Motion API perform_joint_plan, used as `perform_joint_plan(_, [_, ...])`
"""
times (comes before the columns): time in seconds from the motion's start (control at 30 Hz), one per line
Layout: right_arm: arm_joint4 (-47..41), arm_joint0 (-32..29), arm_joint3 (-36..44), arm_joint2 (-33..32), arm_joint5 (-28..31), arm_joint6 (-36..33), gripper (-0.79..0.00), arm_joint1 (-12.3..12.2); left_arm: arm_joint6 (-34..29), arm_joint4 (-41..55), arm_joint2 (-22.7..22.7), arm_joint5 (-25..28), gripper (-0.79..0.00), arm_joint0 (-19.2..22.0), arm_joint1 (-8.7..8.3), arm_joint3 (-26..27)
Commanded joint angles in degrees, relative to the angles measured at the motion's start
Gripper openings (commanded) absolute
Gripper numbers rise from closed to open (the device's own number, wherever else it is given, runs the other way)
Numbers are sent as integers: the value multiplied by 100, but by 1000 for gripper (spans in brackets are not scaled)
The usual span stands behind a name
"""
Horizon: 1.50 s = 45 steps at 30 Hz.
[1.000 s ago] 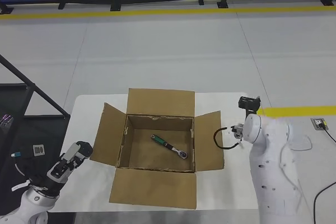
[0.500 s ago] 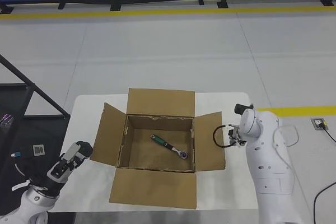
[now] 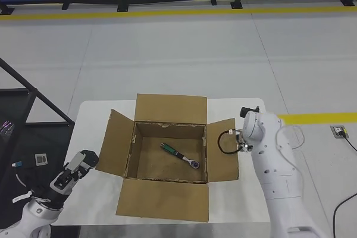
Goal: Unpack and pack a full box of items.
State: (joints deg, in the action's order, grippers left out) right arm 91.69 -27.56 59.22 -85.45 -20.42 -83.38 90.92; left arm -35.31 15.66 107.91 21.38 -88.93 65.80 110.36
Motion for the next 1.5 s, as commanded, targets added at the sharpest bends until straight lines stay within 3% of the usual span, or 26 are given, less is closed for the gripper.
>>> perform_joint_plan(0.0, [-88, 26, -124, 20, -28, 104, -785, 11, 0, 0, 0, 0, 0, 0, 0, 0])
perform_joint_plan(0.97, [-786, 1020, -1783, 813, -391, 935, -785, 326, 0, 0, 0, 0, 0, 0, 0, 0])
perform_joint_plan(1.47, [-424, 517, -1017, 263, -697, 649, -785, 78, 0, 0, 0, 0, 0, 0, 0, 0])
